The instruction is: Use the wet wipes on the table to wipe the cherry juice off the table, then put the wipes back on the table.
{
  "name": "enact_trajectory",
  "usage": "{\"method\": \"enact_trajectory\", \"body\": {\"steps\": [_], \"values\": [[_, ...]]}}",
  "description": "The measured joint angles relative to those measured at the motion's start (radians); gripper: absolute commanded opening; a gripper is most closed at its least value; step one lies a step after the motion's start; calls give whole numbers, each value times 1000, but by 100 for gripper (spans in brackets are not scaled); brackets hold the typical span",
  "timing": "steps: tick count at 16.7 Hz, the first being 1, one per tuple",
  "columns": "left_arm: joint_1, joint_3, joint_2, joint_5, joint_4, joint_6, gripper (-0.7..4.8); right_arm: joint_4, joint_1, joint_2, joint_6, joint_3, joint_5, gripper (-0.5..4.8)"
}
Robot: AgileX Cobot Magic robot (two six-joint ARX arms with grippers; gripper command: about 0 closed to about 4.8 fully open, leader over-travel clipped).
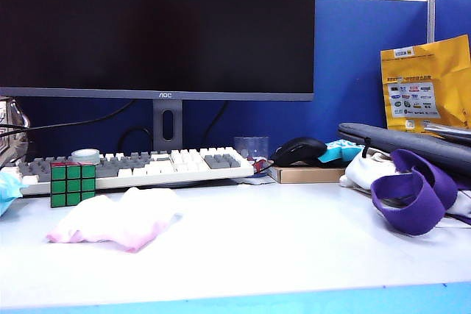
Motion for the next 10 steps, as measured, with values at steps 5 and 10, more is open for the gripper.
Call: {"method": "enact_trajectory", "body": {"steps": [5, 10], "values": [[126, -102, -214, 104, -4, -4, 17, 1, 0, 0, 0, 0, 0, -1], [129, -108, -215, 269, -132, 39, 19, 0, 0, 0, 0, 0, 0, -1]]}}
